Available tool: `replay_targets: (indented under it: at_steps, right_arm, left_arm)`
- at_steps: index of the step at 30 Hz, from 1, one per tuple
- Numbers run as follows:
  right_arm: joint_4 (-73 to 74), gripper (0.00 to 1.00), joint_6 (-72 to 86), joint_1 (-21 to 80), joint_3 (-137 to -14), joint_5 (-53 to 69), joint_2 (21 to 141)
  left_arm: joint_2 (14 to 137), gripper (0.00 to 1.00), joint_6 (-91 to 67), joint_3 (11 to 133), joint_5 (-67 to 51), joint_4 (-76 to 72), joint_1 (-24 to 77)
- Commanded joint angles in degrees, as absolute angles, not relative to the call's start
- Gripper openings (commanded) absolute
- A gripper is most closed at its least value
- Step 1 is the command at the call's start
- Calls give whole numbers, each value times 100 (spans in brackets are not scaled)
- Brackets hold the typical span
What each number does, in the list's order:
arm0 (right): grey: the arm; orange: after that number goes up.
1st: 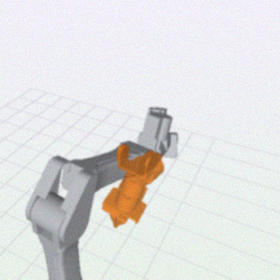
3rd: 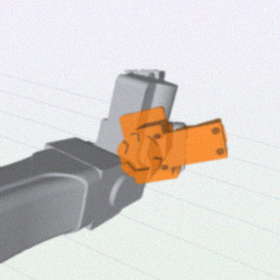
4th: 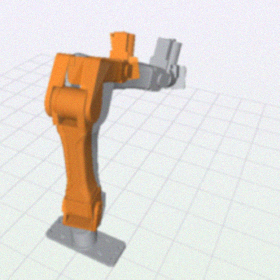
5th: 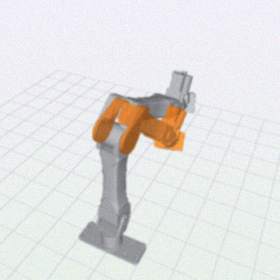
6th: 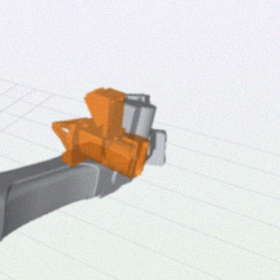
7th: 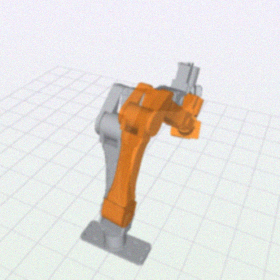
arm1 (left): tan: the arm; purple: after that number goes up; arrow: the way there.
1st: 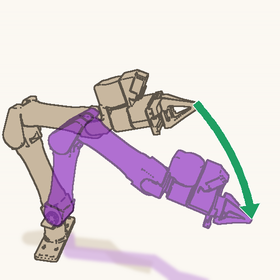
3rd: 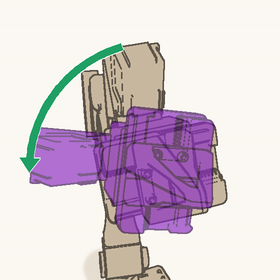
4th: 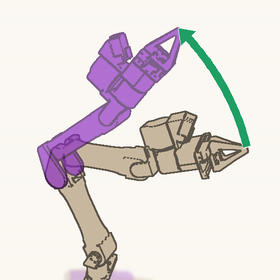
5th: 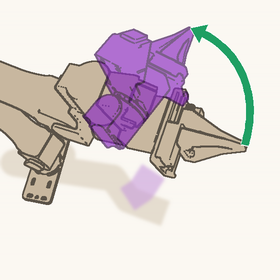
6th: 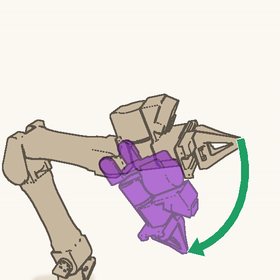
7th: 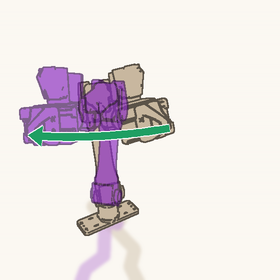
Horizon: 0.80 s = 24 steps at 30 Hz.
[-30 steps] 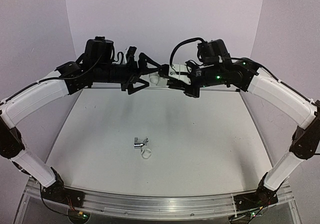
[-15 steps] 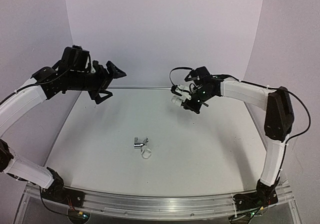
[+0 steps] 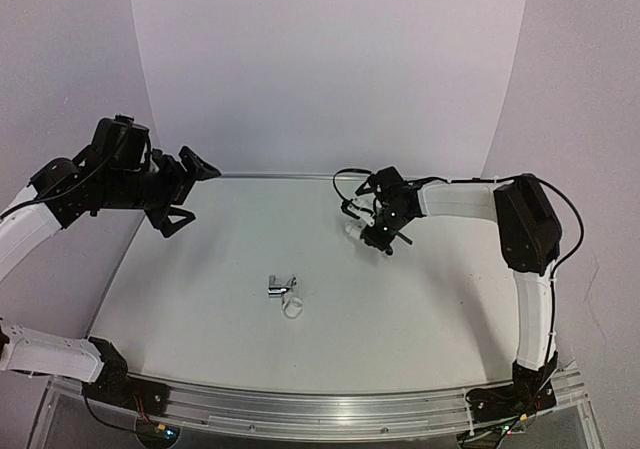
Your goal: Install the water faucets
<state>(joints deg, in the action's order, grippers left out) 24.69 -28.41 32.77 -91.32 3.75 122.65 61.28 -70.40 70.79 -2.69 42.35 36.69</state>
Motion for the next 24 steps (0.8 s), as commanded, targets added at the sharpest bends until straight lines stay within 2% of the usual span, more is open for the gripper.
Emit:
replay_targets:
  at_steps: [1, 8, 11, 16, 19, 24]
  right_arm:
    - [1891, 1, -2573, 3308, -8827, 204, 12159]
    - [1731, 10, -2445, 3305, -8444, 208, 12102]
    - [1692, 18, -2397, 3305, -8283, 243, 12048]
    - [1696, 45, -2219, 3307, -8217, 391, 11785]
    - [1718, 56, -2146, 3301, -8296, 451, 11549]
    - [1885, 90, -2363, 3296, -8491, 594, 10874]
  left_arm:
    - [6477, 100, -6870, 7356, -102, 4885, 3655]
    - [6928, 100, -6558, 7615, -100, 5071, 3656]
    - [7034, 100, -6452, 7668, -110, 5057, 3656]
    - [7235, 100, -6288, 7736, -291, 5049, 3651]
    - [7420, 100, -6207, 7817, -477, 5108, 3647]
    - [7695, 100, -5827, 8304, -723, 5252, 3525]
